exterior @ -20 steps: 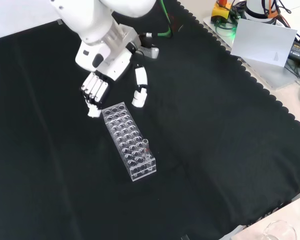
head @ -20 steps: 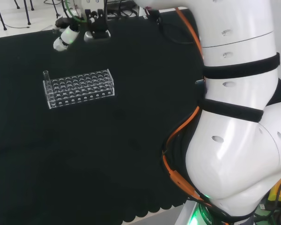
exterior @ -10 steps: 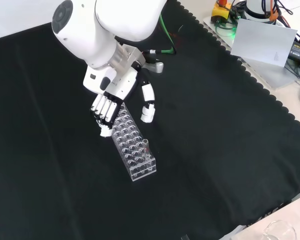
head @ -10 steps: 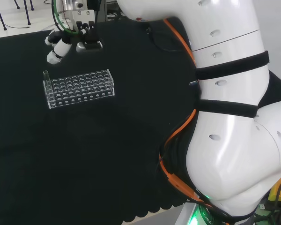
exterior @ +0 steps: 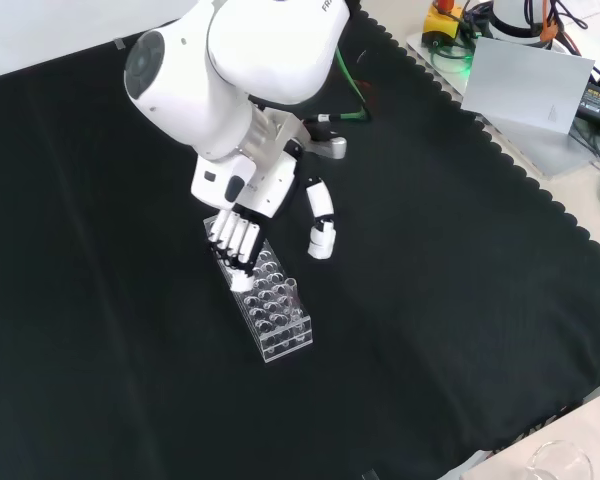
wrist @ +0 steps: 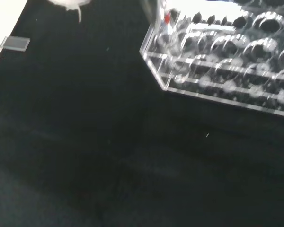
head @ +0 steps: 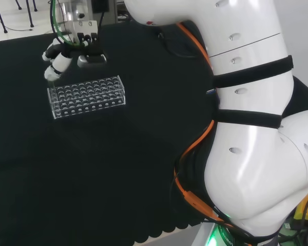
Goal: Pick up the test tube.
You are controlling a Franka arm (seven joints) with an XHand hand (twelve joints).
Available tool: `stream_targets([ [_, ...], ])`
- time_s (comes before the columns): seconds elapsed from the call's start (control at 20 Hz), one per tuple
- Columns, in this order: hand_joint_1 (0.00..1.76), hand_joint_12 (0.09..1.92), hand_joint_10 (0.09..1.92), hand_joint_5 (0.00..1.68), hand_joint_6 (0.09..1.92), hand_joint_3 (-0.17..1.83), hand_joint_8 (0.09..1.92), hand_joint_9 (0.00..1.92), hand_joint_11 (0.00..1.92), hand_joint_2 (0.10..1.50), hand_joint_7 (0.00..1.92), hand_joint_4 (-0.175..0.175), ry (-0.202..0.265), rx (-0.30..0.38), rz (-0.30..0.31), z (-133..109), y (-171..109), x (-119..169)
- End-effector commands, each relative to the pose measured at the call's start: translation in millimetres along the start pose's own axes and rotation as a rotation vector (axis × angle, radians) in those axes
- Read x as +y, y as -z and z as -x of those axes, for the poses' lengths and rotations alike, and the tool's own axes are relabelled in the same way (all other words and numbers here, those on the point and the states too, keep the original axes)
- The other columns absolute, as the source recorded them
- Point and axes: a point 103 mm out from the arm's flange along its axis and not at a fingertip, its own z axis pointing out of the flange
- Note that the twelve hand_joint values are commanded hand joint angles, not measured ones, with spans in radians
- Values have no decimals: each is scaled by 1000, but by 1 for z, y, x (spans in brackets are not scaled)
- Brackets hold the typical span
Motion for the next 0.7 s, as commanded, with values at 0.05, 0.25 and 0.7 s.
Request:
stream_targets([
  [0.05,775,1346,958,296,87,463,849,116,0,751,170,-80,11,17,-30,-15,-28,1],
  [0.25,805,1378,956,323,87,483,853,147,0,741,214,-86,-8,-10,-57,-14,-42,14],
  [0.7,900,1534,944,440,87,562,872,300,5,703,400,-110,-76,-142,16,3,-33,56],
])
